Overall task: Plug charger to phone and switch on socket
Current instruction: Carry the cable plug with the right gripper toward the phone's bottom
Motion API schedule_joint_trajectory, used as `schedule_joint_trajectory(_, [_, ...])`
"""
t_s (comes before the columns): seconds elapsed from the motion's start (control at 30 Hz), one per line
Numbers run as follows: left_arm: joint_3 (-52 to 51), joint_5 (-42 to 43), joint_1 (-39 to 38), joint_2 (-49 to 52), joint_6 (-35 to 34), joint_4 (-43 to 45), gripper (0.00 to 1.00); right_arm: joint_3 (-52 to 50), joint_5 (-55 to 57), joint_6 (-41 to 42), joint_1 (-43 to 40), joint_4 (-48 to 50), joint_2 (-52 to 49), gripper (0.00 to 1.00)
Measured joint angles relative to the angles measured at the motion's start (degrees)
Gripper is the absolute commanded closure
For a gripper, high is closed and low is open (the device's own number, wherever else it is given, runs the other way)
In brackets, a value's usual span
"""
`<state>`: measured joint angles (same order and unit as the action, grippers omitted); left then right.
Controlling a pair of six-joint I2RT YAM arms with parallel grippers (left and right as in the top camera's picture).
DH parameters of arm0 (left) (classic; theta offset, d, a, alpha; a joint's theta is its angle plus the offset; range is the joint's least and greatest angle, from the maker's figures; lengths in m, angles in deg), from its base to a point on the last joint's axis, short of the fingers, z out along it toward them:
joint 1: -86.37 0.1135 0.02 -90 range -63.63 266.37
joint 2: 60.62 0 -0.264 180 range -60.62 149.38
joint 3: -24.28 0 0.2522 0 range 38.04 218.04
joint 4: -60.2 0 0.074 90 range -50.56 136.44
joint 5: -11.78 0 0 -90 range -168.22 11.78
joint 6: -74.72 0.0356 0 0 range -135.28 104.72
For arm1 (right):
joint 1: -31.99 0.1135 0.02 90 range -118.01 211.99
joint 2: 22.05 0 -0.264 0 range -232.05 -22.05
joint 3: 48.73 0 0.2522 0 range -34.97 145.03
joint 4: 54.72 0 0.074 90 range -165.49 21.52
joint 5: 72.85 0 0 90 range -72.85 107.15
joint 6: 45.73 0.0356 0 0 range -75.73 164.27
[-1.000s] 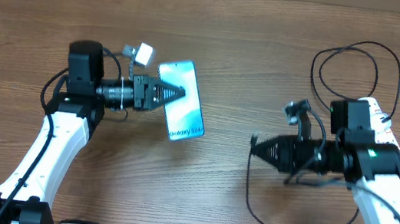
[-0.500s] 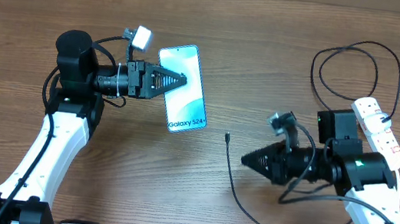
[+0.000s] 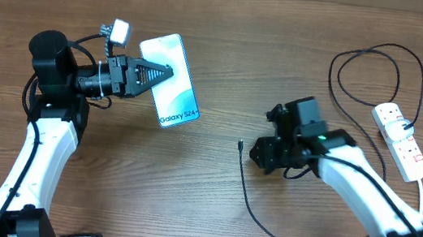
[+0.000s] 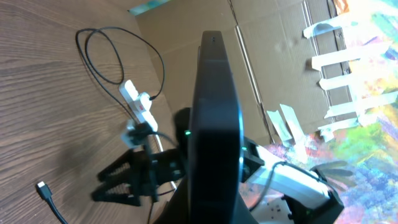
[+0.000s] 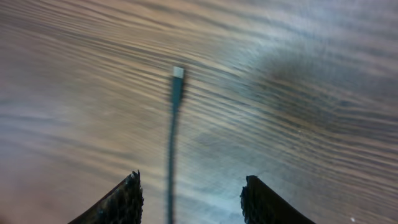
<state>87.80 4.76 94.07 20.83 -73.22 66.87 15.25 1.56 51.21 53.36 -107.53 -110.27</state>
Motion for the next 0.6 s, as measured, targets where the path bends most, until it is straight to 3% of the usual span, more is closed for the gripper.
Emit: schedule_joint_trajectory(0.6, [0.00,0.66,0.02,0.00,5.68,0.00,0.96,-0.04,8.17,5.79,8.72,10.86,-7.08,0.52])
